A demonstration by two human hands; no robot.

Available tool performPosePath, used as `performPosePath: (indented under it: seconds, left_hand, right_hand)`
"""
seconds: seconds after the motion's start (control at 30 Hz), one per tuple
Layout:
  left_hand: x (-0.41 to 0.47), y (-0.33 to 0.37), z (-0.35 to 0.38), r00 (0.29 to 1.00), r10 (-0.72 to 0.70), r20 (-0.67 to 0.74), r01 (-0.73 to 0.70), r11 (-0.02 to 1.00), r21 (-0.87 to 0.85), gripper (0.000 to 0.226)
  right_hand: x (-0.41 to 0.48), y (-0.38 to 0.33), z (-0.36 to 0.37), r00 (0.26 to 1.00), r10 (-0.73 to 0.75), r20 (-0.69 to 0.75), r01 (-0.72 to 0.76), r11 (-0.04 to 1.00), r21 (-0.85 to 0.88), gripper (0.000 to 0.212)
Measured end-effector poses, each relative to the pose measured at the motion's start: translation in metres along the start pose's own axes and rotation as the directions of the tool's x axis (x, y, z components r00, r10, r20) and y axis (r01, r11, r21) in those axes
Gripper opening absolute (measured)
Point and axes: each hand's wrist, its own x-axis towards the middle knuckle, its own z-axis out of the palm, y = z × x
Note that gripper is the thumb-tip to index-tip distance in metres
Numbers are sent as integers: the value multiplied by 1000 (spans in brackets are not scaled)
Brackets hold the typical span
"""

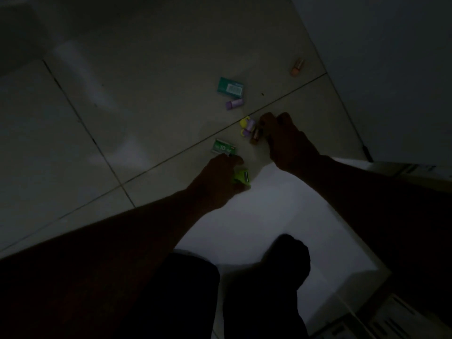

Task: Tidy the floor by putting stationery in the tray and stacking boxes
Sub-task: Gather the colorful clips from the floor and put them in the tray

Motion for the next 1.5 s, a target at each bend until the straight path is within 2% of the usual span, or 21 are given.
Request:
performPosePath:
  seconds: [0.1,0.2,0.33,0.4,0.57,0.63,0.7,0.83,0.87,0.93,1.0,1.07,1.1,1.17,1.27,1.4,1.5]
  left_hand:
    - [9,6,12,996,13,93,-34,971,237,78]
    - [14,9,22,981,-2,196,-84,898,431,66]
    - [9,7,26,984,60,168,-138,854,502,50]
    - [7,3,25,982,99,158,-170,824,541,49]
    - [9,1,14,984,144,105,-178,831,527,46]
    - [11,0,9,987,131,95,-162,817,553,47]
    - [11,-1,6,991,113,71,-134,832,539,49]
    - [16,-16,3,989,150,-3,-132,878,460,37]
    - [18,-23,3,987,162,-8,-144,897,419,36]
    - [13,-34,0,985,154,-73,-134,966,223,48]
    - [10,-47,-1,971,189,-147,-167,975,150,56]
    - [10,-48,-5,982,159,-105,-147,983,114,49]
    - [10,-47,-6,990,122,-70,-111,984,138,43]
    - [14,-46,-10,991,94,-91,-63,953,296,37]
    - [14,-37,-18,993,54,-103,-19,949,315,38]
    - [13,-33,-26,989,46,-141,-8,967,255,40]
    - [11,-34,-32,988,78,-132,-47,974,221,42]
  right_hand:
    - [-1,2,-2,999,-22,31,22,1000,-3,42]
    - [0,0,-4,999,10,-41,-8,999,43,29]
    - [10,-11,-10,985,85,-148,-67,990,124,26]
    - [18,-19,-15,977,99,-190,-69,985,159,24]
    - [37,-42,-24,992,29,-126,3,969,247,17]
    - [42,-47,-22,999,54,-9,-51,982,184,37]
    - [43,-49,-18,990,99,103,-104,994,35,58]
    - [39,-50,-10,985,116,131,-107,991,-76,65]
    - [38,-50,-11,985,116,130,-104,990,-94,66]
    - [36,-49,-12,985,108,135,-95,990,-105,64]
    - [36,-47,-16,987,107,122,-100,993,-58,57]
    - [36,-44,-21,991,122,56,-125,992,36,46]
    - [36,-41,-24,991,135,3,-135,987,88,41]
    - [37,-33,-30,981,157,-114,-136,975,177,33]
    - [43,-19,-43,947,220,-233,-159,954,255,29]
    - [59,-1,-57,929,305,-210,-234,923,305,31]
    - [69,7,-63,929,307,-205,-252,933,257,31]
